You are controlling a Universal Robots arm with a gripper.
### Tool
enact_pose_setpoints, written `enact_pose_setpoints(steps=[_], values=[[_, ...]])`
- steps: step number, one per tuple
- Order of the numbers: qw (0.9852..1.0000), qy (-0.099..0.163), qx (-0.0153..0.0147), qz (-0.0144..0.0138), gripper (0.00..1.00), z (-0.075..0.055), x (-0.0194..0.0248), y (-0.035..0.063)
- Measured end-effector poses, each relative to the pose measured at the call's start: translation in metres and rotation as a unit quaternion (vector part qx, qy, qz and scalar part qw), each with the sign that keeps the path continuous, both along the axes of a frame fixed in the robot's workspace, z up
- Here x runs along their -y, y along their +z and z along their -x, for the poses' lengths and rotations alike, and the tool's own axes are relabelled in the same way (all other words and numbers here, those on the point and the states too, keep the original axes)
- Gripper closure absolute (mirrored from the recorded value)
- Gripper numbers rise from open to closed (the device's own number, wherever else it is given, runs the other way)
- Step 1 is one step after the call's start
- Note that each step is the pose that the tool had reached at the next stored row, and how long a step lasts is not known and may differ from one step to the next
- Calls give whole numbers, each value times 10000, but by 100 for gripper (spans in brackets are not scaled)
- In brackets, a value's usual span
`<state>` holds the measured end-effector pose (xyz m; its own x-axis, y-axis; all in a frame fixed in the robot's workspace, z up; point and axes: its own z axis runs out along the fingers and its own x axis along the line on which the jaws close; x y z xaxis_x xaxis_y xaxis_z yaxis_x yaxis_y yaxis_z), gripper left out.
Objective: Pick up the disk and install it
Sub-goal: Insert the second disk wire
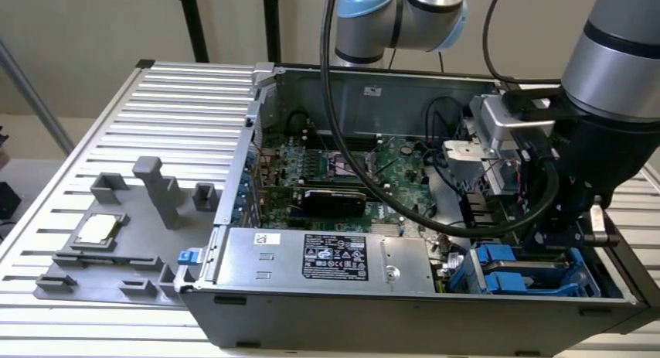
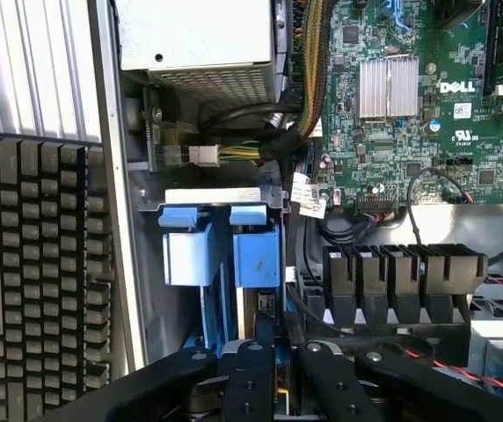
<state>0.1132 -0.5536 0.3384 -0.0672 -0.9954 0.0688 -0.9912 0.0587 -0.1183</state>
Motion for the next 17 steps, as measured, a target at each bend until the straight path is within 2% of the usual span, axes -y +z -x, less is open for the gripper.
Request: enact_pose_setpoints(steps=[6, 15, 16, 17], values=[[10000, 0, 0, -20, 100, 0, 9, -22], [10000, 0, 0, -64, 100, -1, 17, -51], [10000, 0, 0, -68, 0, -1, 18, -56], [10000, 0, 0, -67, 0, -1, 18, -53]])
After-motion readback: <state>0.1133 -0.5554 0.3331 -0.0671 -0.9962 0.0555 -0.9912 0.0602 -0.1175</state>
